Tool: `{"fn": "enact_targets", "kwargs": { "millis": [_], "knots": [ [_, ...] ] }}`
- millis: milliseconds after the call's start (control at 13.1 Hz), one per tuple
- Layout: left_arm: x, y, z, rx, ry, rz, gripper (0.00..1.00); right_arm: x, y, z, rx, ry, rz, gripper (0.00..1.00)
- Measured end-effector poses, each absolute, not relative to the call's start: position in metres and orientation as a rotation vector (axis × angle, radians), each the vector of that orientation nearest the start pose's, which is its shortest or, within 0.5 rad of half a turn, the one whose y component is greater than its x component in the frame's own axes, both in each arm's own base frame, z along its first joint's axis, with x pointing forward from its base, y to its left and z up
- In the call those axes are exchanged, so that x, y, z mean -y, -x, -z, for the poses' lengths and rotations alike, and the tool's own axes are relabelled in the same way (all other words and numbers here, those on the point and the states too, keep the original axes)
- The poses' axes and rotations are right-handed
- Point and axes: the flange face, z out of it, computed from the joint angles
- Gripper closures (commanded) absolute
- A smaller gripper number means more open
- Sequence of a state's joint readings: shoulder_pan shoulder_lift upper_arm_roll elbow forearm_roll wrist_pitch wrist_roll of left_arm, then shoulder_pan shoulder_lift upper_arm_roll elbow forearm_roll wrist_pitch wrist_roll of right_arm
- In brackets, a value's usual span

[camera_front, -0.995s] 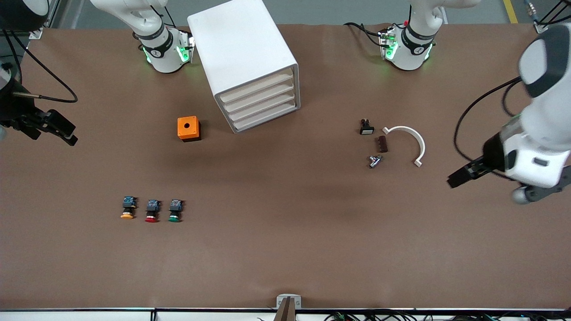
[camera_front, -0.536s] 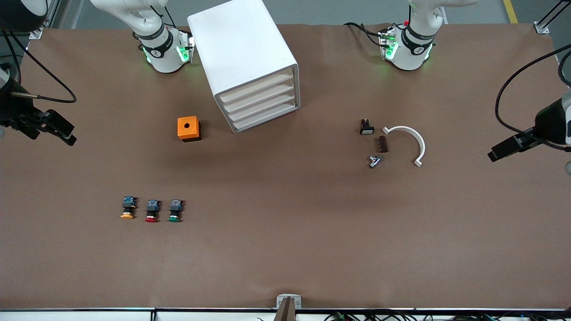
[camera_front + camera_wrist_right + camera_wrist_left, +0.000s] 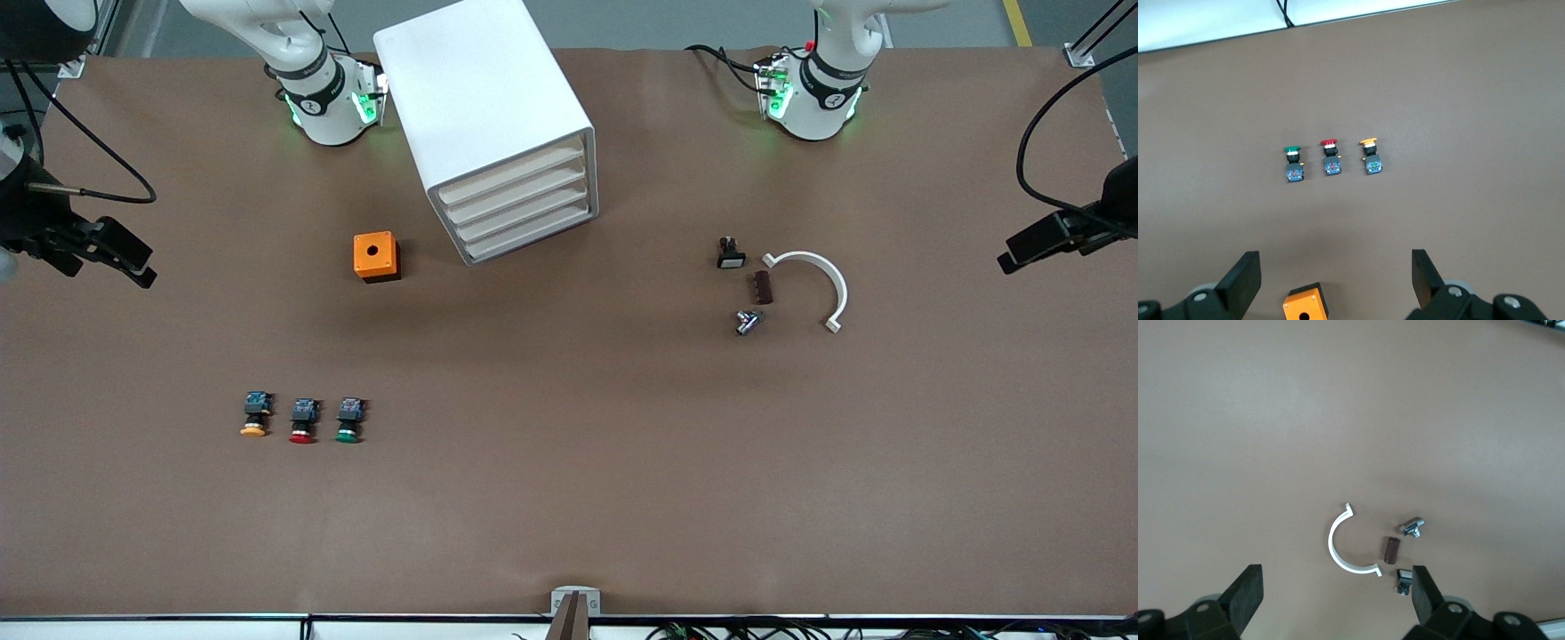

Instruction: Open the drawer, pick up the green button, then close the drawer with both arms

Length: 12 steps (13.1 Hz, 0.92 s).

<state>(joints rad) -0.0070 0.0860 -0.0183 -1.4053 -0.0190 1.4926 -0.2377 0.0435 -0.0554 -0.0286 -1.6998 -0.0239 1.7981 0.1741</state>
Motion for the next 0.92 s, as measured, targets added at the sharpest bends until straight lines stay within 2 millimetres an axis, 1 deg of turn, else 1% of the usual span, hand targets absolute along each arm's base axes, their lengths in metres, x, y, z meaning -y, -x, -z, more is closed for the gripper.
{"fn": "enact_targets", "kwargs": {
  "millis": [230,383,613,919],
  "knots": [
    [0.016,-0.543,-0.641,0.312,3.143,-0.027,0.01,-0.006,-0.556,-0.613,-0.226,3.136,0.216,0.0],
    [0.02,-0.53,-0.64,0.297,3.142,-0.03,0.01,-0.006,-0.556,-0.614,-0.215,3.137,0.218,0.0],
    [0.021,-0.524,-0.641,0.274,3.145,-0.015,0.01,-0.006,-0.556,-0.618,-0.199,3.137,0.233,0.0],
    [0.021,-0.52,-0.643,0.181,3.152,-0.007,0.01,-0.006,-0.556,-0.619,-0.199,3.137,0.236,0.0]
  ]
}}
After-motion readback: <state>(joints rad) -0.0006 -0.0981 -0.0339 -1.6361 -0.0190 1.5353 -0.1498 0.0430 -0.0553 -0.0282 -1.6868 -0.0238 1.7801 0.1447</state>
